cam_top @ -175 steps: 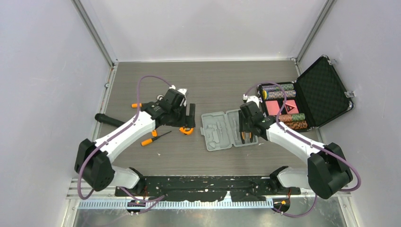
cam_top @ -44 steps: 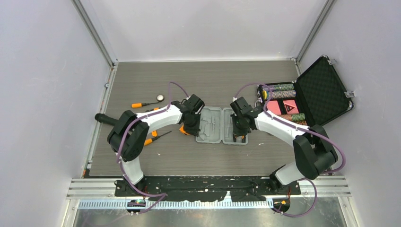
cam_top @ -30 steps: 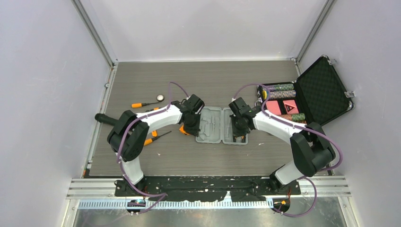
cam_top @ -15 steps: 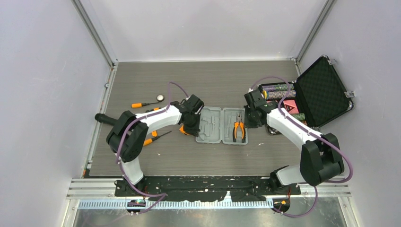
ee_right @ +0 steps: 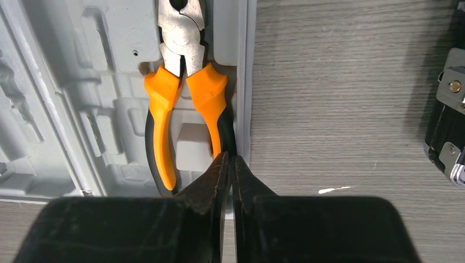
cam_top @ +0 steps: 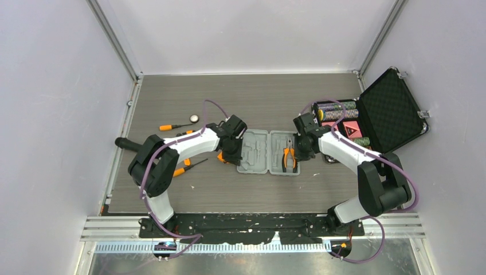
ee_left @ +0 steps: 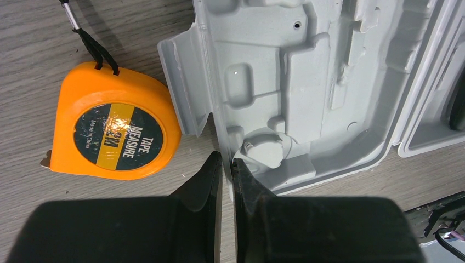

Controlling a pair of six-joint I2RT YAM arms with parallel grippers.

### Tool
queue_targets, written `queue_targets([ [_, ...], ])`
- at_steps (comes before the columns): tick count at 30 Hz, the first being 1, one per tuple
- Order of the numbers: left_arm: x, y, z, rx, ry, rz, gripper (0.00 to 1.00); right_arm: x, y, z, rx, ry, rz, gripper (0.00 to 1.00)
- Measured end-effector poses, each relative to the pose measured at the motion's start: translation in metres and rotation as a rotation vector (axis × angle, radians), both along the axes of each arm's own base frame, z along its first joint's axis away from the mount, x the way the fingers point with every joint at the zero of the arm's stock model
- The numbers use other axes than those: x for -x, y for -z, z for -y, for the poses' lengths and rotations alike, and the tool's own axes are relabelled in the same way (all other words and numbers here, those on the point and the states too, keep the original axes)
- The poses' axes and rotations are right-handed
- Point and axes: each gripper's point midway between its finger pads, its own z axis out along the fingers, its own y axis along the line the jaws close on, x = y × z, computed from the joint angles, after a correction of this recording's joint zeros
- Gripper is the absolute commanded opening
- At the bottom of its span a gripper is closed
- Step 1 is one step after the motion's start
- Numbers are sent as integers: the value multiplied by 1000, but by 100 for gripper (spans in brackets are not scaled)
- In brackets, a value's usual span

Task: Pack the tool kit
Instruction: Adjust the pliers in the toolbox.

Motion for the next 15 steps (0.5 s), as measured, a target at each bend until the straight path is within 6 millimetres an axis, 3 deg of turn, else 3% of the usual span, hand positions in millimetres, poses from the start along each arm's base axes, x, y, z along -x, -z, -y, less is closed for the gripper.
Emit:
queue_targets([
  [15, 0, 0, 0, 0, 1, 0, 7, 1, 4, -5, 34, -30, -11, 6],
])
